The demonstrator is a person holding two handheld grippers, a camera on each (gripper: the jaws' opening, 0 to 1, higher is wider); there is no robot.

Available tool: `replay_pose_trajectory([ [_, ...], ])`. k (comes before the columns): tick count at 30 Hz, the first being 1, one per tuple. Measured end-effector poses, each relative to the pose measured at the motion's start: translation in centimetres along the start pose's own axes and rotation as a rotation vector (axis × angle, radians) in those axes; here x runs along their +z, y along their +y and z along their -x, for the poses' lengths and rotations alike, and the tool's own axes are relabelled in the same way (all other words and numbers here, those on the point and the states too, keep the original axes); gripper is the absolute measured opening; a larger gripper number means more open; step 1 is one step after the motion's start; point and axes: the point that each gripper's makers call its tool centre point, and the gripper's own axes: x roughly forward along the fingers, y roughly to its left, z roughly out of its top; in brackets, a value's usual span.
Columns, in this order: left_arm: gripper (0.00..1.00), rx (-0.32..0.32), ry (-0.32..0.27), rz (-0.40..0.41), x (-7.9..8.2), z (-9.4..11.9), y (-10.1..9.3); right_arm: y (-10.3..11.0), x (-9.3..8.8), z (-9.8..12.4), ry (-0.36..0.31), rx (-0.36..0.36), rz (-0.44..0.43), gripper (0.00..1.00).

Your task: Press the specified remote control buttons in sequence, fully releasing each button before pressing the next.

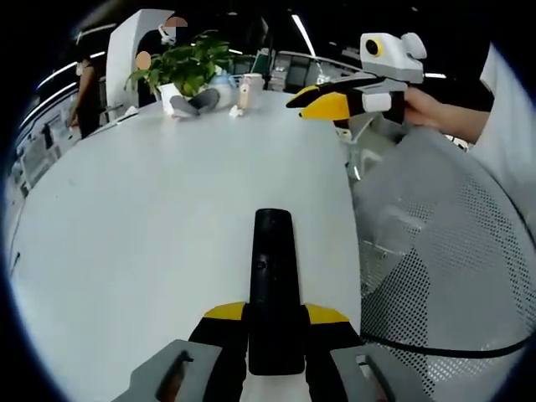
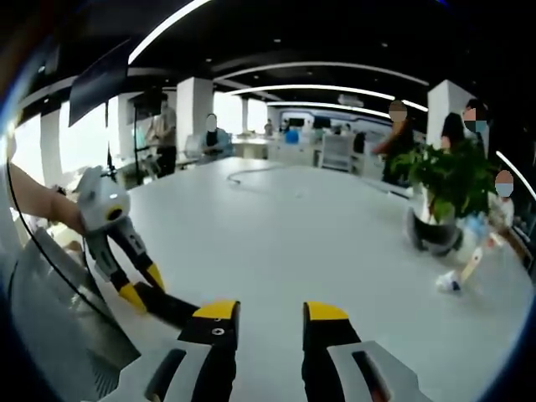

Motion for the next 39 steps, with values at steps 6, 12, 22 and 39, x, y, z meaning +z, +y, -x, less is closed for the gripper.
replay_pose_trajectory([
  [6, 0.24, 0.016, -0.028, 0.026, -0.1, 0.0, -0.3, 0.4, -0.2, -0.2, 0.013, 0.021, 0.008, 0.27],
  [12, 0.24, 0.009, -0.067, 0.072, -0.2, 0.0, -0.8, 0.6, -0.3, -0.3, 0.021, 0.030, 0.014, 0.27],
  [22, 0.24, 0.021, -0.087, 0.065, -0.1, 0.0, -1.1, 1.0, -0.5, -0.4, 0.038, 0.041, 0.034, 0.27],
  [39, 0.24, 0.017, -0.093, 0.031, -0.3, 0.0, -1.4, 1.3, -0.9, -0.6, 0.060, 0.058, 0.043, 0.26],
])
